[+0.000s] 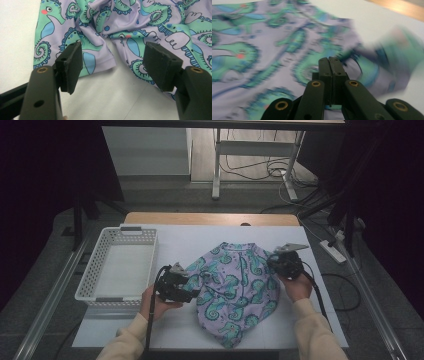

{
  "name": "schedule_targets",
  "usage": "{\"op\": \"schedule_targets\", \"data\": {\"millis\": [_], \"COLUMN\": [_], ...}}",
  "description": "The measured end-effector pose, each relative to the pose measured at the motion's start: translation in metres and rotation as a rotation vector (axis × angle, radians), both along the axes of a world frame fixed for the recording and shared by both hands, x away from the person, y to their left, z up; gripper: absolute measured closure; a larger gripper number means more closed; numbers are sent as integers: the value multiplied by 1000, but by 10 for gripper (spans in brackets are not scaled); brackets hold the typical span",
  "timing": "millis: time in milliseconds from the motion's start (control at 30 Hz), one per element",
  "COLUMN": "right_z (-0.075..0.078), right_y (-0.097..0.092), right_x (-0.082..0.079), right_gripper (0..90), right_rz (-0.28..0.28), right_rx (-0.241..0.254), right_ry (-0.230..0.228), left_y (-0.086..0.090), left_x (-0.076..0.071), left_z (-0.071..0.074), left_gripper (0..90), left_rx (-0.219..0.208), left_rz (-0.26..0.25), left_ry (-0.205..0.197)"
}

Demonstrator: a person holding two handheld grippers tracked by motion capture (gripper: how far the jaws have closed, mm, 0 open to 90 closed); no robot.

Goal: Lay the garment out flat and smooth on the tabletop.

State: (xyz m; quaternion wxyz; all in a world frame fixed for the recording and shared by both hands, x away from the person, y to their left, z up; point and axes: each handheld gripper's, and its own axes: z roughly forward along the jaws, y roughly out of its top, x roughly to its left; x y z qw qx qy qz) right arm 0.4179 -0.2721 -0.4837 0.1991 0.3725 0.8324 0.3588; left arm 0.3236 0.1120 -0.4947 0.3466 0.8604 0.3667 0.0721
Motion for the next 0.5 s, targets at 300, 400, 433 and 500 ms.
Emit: {"op": "schedule_targets", "data": {"millis": [300,400,433,500], "right_z": [-15,-4,-1,4], "right_y": [43,30,24,14], "right_x": [-2,-2,-2,-1], "right_gripper": [692,604,592,555], "right_rz": [146,94,80,41], "right_rx": [-17,38,71,99], "right_ry": [75,39,37,18], "left_y": [1,2,2,2], "left_x": [0,0,0,0], "left_z": [1,1,1,1], "left_gripper": [327,327,327,327], "left_rx": [-4,-4,-3,-2], "left_rz": [2,2,2,1], "left_ry": [-3,-5,-5,-4]}}
